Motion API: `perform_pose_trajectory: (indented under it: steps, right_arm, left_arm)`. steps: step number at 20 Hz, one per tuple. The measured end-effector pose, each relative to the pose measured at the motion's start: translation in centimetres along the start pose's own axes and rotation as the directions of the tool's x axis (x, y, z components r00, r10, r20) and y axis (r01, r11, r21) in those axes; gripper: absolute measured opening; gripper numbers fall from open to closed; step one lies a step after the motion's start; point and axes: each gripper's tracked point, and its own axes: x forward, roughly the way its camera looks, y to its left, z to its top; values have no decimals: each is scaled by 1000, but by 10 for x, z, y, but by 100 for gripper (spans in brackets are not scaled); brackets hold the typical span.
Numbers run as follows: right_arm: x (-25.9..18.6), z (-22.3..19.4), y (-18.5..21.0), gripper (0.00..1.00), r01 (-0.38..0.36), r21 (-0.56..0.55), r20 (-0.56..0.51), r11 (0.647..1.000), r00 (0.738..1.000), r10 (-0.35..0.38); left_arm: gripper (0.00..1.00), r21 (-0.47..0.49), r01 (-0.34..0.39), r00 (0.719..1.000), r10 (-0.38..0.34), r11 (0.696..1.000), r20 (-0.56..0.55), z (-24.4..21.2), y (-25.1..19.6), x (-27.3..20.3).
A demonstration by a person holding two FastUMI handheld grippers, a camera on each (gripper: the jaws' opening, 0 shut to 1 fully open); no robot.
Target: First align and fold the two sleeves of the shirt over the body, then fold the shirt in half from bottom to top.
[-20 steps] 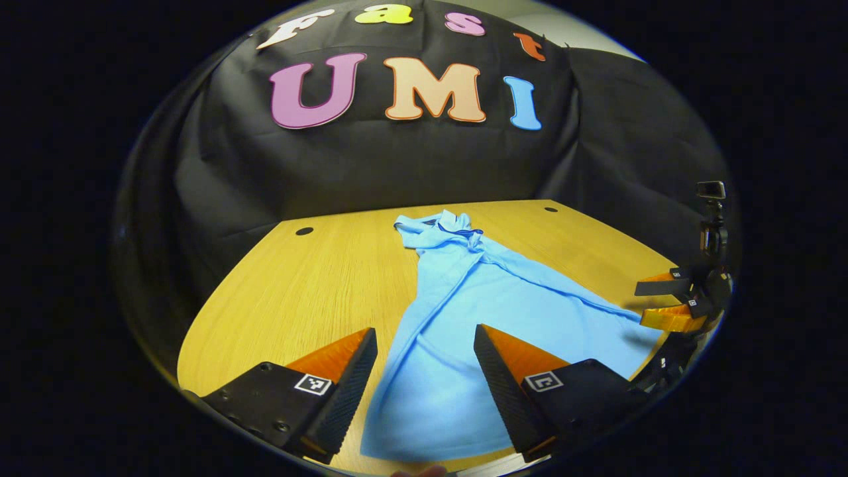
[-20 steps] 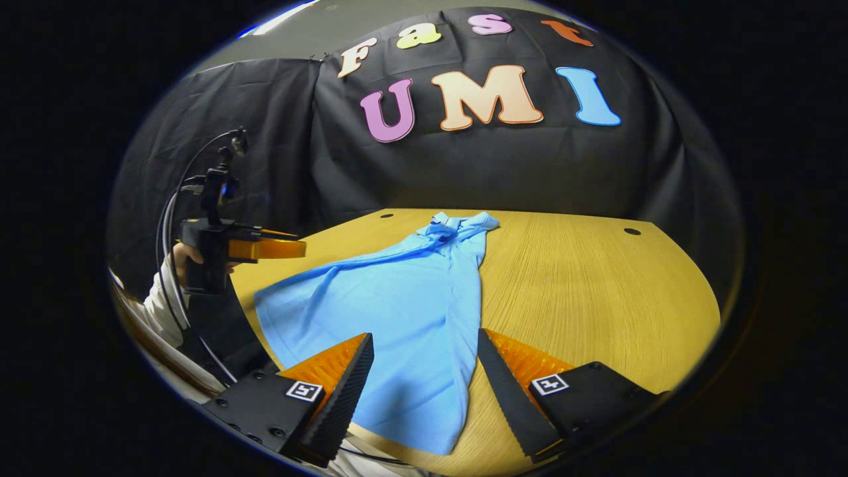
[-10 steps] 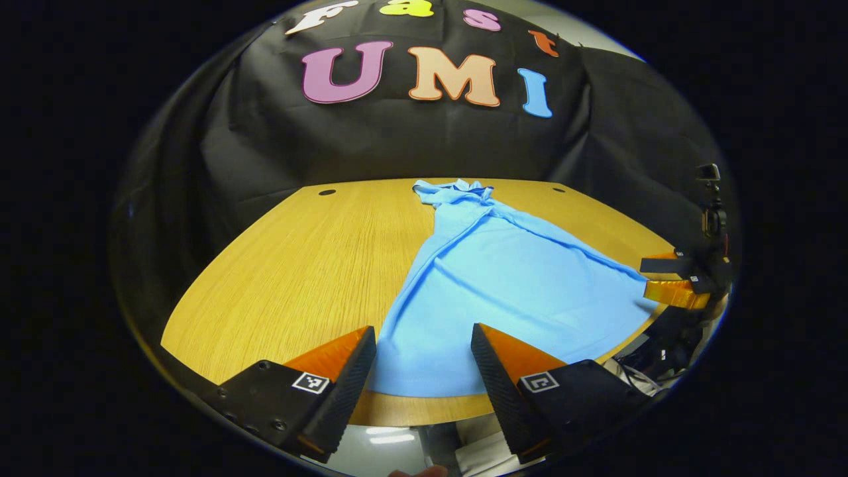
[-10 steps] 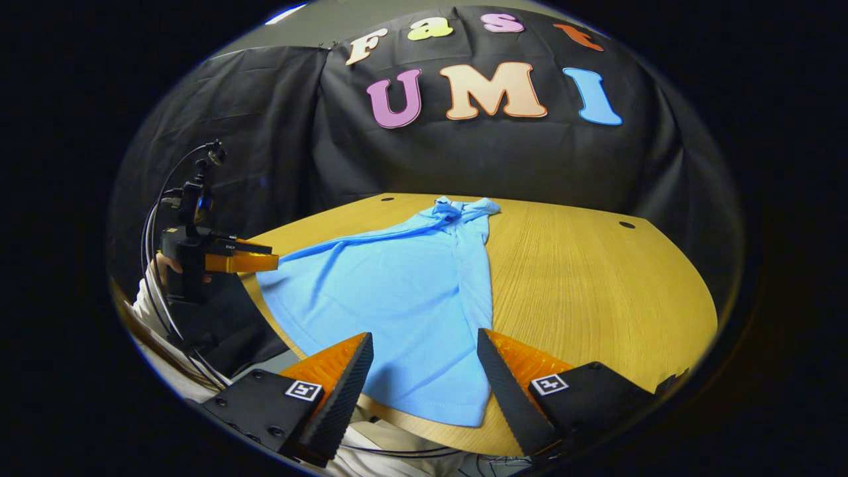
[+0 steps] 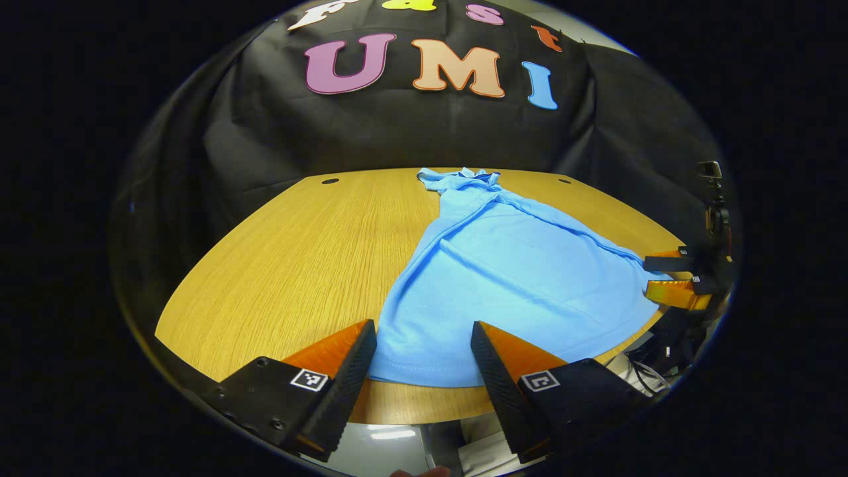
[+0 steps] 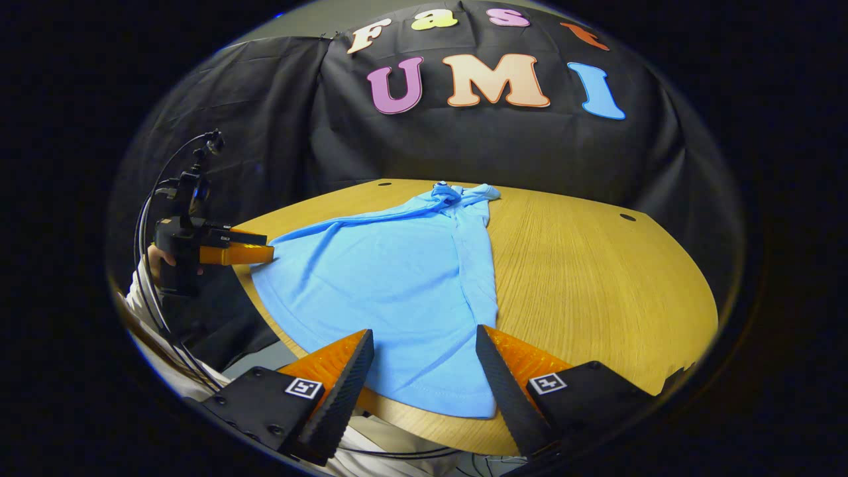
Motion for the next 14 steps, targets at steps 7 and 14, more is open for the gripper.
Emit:
perform_pose_trajectory:
  steps: [7,14]
  right_arm:
    - [13,6,9,74,-19,0,30,1000,999,19]
    - [23,10,13,12,-41,49,38,998,998,39]
  left_arm:
    - [70,11,27,998,-27,1000,56,3,-13,8]
    - [13,5,53,996,-53,999,69,8,-28,17]
